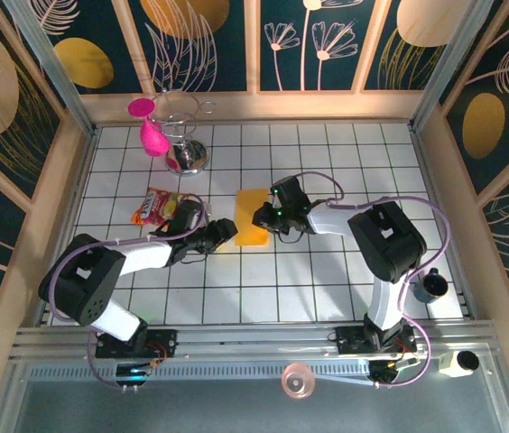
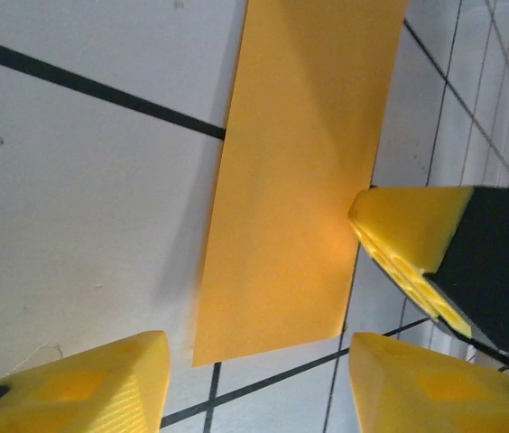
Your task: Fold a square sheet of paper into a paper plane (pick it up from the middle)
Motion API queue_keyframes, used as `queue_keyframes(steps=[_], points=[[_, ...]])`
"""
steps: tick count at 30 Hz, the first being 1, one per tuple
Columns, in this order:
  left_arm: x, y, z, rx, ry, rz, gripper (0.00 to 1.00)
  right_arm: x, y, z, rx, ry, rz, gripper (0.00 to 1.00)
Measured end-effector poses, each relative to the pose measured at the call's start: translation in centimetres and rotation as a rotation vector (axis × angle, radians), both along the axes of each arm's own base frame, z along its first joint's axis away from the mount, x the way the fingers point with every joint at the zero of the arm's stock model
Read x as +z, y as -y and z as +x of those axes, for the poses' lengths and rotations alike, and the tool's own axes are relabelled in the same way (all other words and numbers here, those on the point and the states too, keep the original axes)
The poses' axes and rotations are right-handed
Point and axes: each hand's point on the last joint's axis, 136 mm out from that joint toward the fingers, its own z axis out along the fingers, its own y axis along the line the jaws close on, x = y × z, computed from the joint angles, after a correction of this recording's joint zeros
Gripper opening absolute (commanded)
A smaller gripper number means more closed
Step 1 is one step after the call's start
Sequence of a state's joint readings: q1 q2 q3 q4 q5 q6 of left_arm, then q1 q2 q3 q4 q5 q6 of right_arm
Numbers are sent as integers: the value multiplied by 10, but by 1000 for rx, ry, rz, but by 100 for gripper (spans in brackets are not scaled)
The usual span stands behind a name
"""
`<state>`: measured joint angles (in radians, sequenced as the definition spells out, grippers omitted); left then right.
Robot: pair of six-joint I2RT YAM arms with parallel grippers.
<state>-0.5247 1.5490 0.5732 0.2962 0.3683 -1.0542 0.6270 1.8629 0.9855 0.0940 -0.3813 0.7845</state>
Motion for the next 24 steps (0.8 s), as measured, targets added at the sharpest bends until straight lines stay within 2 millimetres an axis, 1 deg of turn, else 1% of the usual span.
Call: queue_keyframes(steps=[5, 7, 15, 20, 24], points=[[-7, 6, -5, -26, -29, 8, 43, -12, 5, 1, -24, -29, -17, 19], [-8, 8, -6, -33, -33, 7, 40, -17, 7, -1, -33, -41, -19, 19], [-21, 13, -13, -63, -81, 6, 37, -17, 7, 0, -38, -42, 13, 19], [-17, 18, -12, -80, -79, -13, 35, -17, 7, -1, -37, -40, 23, 19], [-10, 25, -3, -87, -56, -33, 33, -16, 7, 0, -37, -38, 30, 19]])
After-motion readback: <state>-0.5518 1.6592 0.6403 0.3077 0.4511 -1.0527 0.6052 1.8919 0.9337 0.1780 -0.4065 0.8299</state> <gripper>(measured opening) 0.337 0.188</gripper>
